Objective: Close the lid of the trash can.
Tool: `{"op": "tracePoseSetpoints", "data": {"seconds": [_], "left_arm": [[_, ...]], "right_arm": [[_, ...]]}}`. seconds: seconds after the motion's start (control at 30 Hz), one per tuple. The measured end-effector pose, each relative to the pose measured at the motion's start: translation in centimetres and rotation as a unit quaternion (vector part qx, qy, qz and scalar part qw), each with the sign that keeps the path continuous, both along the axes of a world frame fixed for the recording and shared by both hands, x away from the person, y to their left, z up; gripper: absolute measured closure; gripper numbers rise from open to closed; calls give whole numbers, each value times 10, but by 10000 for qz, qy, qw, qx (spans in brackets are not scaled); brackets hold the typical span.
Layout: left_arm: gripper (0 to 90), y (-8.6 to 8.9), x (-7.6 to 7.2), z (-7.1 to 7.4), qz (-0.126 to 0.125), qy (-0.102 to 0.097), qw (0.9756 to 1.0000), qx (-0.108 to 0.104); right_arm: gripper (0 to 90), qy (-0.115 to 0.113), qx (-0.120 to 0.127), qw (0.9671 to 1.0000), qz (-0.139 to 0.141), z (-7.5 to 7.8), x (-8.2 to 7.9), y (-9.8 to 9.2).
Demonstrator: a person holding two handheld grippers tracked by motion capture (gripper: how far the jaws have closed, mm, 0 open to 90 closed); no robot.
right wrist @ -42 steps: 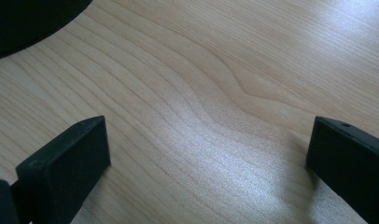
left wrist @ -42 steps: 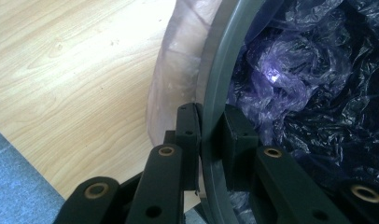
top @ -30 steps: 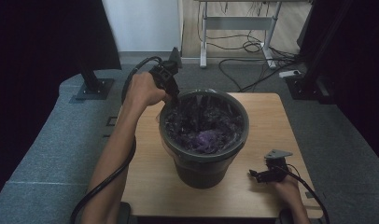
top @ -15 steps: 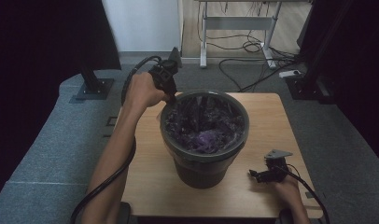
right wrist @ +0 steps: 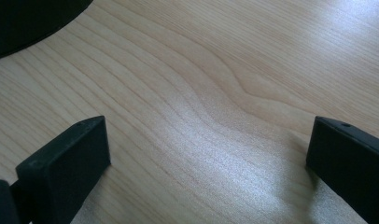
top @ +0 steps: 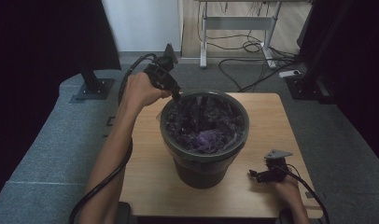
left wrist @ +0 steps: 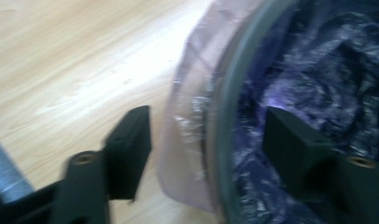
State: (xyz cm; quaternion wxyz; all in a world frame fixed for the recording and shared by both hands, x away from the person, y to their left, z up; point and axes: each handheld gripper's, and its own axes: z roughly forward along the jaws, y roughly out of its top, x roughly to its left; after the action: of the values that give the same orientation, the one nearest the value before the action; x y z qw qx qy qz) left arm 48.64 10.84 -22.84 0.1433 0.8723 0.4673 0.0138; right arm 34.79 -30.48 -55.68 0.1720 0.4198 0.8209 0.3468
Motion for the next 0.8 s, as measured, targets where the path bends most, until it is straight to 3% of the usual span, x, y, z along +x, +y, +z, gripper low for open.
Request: {"op": "tracePoseSetpoints", "data": {"seconds": [0.07, 0.3, 0.53, 0.57, 0.8], "left_arm": [[241, 5, -1, 1, 25, -17, 10000, -42], [164, 22, -3, -1, 71, -323, 9993, -189], [125, 39, -5, -2, 46, -802, 9963, -311], [67, 41, -5, -2, 38, -865, 9957, -325], [29, 57, -7, -8, 134, -987, 9944, -360]], "right_arm": [[0, -5, -3, 10000, 9, 0, 0, 0], [0, -5, -4, 10000, 9, 0, 0, 0], [0, -5, -4, 10000, 9, 0, 0, 0], [0, -6, -4, 10000, 9, 0, 0, 0], [0, -6, -4, 10000, 9, 0, 0, 0]]}}
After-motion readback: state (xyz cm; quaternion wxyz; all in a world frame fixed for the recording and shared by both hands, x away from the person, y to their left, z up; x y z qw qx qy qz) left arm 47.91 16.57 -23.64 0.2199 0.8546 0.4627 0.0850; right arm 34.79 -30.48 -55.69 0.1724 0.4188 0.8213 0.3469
